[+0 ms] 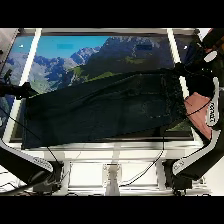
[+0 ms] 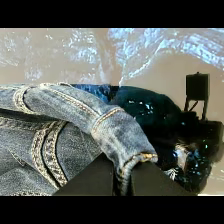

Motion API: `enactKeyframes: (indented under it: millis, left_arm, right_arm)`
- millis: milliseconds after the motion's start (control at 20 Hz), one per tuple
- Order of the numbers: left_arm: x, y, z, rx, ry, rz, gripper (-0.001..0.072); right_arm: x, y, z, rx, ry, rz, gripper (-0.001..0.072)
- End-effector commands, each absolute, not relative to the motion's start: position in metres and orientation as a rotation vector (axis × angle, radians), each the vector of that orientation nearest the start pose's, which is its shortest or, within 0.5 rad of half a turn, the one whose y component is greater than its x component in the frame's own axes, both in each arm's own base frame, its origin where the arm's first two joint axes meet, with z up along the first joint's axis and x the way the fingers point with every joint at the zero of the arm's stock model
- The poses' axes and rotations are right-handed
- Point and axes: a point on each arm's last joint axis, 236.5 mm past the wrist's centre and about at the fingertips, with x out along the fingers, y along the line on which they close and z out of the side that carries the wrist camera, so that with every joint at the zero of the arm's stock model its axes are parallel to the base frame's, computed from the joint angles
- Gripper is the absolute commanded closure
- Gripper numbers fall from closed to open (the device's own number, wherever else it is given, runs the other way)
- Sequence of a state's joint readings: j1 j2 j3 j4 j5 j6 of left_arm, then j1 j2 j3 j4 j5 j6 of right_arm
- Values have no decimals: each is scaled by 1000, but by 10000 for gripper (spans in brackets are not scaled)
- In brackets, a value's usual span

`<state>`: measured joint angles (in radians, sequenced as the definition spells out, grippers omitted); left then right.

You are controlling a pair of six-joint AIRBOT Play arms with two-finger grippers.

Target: Fold the clothes and pants, and hang the long-sleeved shirts on hangers.

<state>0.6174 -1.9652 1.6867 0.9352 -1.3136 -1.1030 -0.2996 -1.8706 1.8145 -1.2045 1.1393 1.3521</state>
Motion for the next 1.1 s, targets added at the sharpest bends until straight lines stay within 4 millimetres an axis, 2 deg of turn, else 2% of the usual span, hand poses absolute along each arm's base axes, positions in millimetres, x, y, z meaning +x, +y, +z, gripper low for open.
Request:
enactKeyframes:
  millis: [0,150,200,250,300,450,500,550,650,800,950,1000,1050]
  left_arm:
    - [479,169,-65,-583,1163,-201,685]
    - [484,181,-43,-522,1128,-176,666]
    - [480,189,-39,-491,1134,-155,428]
    - [473,199,-40,-454,1155,-123,94]
    - [461,212,-43,-428,1196,-70,3]
    - [418,239,-61,-397,1366,52,13]
    - [413,240,-65,-416,1384,49,85]
    - [415,234,-67,-460,1374,25,141]
    - [421,218,-70,-545,1355,-34,145]
    - [416,204,-83,-597,1401,-86,142]
    - [433,182,-85,-700,1352,-162,157]
    - [439,177,-83,-730,1327,-182,246]
    - [445,173,-83,-744,1306,-196,382]
  right_arm:
    - [547,-88,-13,309,1108,62,674]
    - [547,-88,-13,309,1108,62,674]
    - [547,-88,-13,309,1109,63,674]
    - [546,-87,-13,309,1109,63,674]
    - [546,-87,-13,309,1109,63,674]
    - [546,-87,-13,310,1110,63,674]
    - [546,-87,-13,311,1111,64,674]
    - [545,-86,-13,313,1117,67,674]
    - [541,-84,-15,316,1136,74,674]
    - [533,-81,-17,320,1170,87,674]
    - [532,-80,-18,322,1177,89,674]
    - [532,-80,-18,328,1178,86,674]
    - [532,-80,-18,336,1178,80,674]
